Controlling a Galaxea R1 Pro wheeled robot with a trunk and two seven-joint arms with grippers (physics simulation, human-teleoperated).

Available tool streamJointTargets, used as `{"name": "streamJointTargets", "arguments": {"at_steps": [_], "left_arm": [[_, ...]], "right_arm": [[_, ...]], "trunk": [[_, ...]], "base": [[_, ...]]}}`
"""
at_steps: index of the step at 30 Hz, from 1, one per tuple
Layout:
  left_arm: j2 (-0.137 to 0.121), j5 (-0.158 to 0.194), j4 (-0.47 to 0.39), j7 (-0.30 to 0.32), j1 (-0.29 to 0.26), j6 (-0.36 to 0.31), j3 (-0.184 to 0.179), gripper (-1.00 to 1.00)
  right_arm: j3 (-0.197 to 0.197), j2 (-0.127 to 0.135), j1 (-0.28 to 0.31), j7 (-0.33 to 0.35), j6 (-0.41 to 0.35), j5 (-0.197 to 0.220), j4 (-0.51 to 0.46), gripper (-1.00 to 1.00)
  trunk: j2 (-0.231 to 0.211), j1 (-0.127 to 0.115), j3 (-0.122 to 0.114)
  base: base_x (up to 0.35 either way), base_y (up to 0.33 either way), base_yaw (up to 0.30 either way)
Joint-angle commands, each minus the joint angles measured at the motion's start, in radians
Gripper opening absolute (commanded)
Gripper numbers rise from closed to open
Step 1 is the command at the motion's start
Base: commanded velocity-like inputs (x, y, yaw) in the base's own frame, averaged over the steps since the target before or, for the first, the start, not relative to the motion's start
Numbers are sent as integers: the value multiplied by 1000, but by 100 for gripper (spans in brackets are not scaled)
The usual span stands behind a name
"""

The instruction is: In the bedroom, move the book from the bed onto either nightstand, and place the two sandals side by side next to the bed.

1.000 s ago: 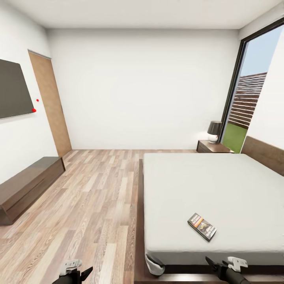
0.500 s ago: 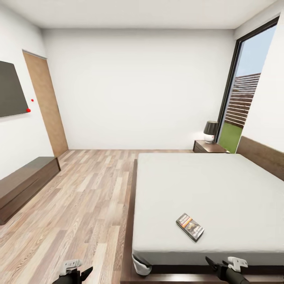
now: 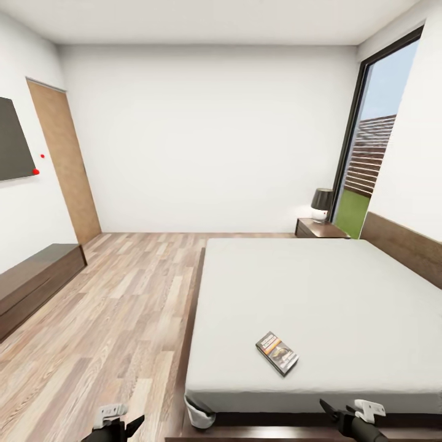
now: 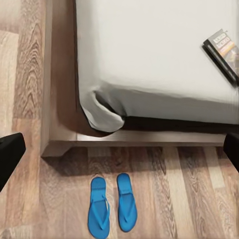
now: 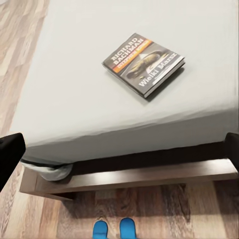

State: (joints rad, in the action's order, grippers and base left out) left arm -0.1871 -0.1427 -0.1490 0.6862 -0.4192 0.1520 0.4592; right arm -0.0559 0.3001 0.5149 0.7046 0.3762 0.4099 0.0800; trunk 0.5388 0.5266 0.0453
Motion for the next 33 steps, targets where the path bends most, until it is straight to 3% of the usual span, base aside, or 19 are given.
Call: {"name": "streamJointTargets", "arguments": {"at_steps": [1,33], "left_arm": [[0,-11,1,3,-1,7,7,100],[14,-12,0,3,-1,6,9,100]], "right_arm": [[-5,0,2,6,4,0,4,100],[-5,0,2,6,4,0,4,100]], "trunk": [[2,1,2],[2,1,2]], "base": [[0,-284,0],[0,-285,0]]}}
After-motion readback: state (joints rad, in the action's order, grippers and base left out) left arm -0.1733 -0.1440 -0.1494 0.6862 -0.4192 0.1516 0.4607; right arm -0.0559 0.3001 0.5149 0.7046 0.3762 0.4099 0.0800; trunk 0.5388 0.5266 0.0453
